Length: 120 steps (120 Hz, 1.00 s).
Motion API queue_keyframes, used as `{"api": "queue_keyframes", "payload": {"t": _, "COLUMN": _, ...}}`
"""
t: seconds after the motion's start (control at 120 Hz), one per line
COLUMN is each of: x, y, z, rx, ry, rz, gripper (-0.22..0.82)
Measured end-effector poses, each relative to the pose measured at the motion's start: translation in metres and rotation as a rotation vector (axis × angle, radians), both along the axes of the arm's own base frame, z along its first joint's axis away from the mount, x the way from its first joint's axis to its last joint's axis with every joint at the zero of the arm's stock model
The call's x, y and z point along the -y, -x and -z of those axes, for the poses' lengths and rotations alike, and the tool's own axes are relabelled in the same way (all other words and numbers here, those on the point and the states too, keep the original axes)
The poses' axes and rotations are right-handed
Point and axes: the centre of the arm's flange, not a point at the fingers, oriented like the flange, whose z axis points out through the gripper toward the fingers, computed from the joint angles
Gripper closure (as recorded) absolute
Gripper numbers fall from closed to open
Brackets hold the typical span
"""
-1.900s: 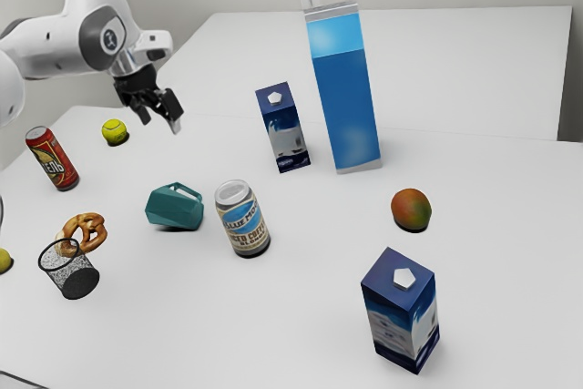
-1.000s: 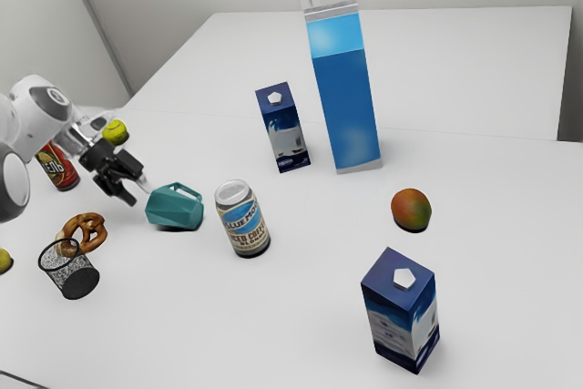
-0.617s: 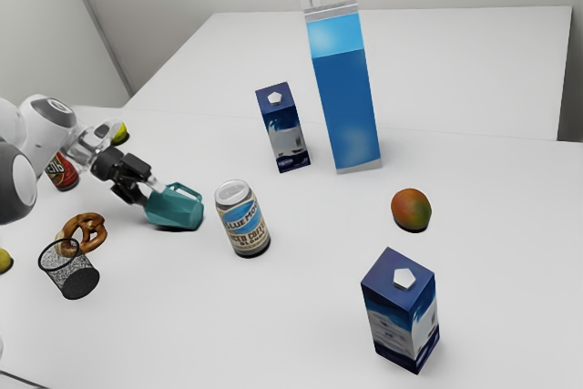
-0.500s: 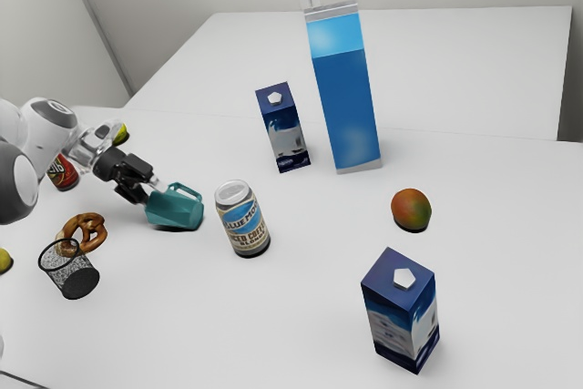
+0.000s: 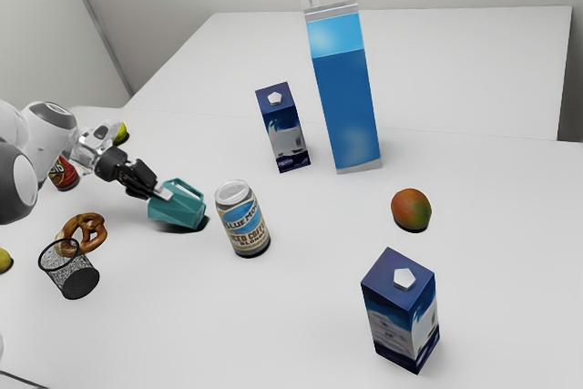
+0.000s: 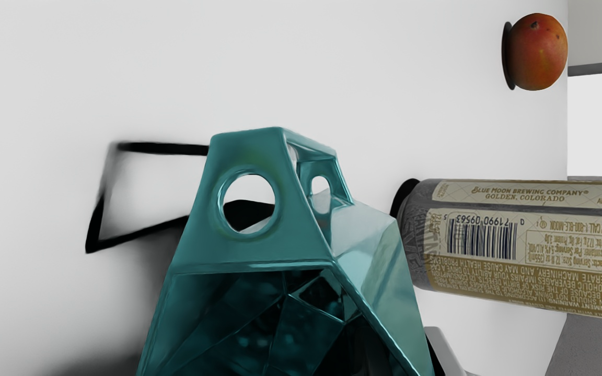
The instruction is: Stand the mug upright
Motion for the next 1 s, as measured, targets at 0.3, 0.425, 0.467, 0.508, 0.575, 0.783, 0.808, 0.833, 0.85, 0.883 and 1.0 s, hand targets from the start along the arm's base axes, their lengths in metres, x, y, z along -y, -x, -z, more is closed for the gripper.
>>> {"api": "queue_keyframes", "payload": {"t": 0.3, "x": 0.004, "y": 0.001, "z": -0.004, "rx": 0.013, "ry": 0.002, "rz": 0.005, "gripper": 0.77}}
{"api": "queue_keyframes", "payload": {"t": 0.425, "x": 0.005, "y": 0.0, "z": -0.01, "rx": 0.02, "ry": -0.003, "rz": 0.01, "gripper": 0.78}}
{"api": "queue_keyframes", "payload": {"t": 0.467, "x": 0.005, "y": -0.001, "z": -0.012, "rx": 0.02, "ry": -0.007, "rz": 0.011, "gripper": 0.78}}
{"api": "queue_keyframes", "payload": {"t": 0.508, "x": 0.006, "y": -0.002, "z": -0.014, "rx": 0.022, "ry": -0.011, "rz": 0.014, "gripper": 0.78}}
{"api": "queue_keyframes", "payload": {"t": 0.575, "x": 0.007, "y": -0.003, "z": -0.016, "rx": 0.02, "ry": -0.019, "rz": 0.021, "gripper": 0.78}}
{"api": "queue_keyframes", "payload": {"t": 0.783, "x": 0.025, "y": -0.011, "z": -0.05, "rx": 0.024, "ry": -0.128, "rz": 0.07, "gripper": 0.79}}
{"api": "queue_keyframes", "payload": {"t": 0.808, "x": 0.029, "y": -0.013, "z": -0.055, "rx": 0.024, "ry": -0.151, "rz": 0.076, "gripper": 0.79}}
{"api": "queue_keyframes", "payload": {"t": 0.833, "x": 0.035, "y": -0.014, "z": -0.06, "rx": 0.024, "ry": -0.176, "rz": 0.083, "gripper": 0.79}}
{"api": "queue_keyframes", "payload": {"t": 0.85, "x": 0.039, "y": -0.015, "z": -0.062, "rx": 0.022, "ry": -0.192, "rz": 0.086, "gripper": 0.79}}
{"api": "queue_keyframes", "payload": {"t": 0.883, "x": 0.047, "y": -0.014, "z": -0.064, "rx": 0.017, "ry": -0.224, "rz": 0.087, "gripper": 0.79}}
{"api": "queue_keyframes", "payload": {"t": 1.0, "x": 0.076, "y": -0.007, "z": -0.072, "rx": -0.002, "ry": -0.387, "rz": 0.106, "gripper": 0.79}}
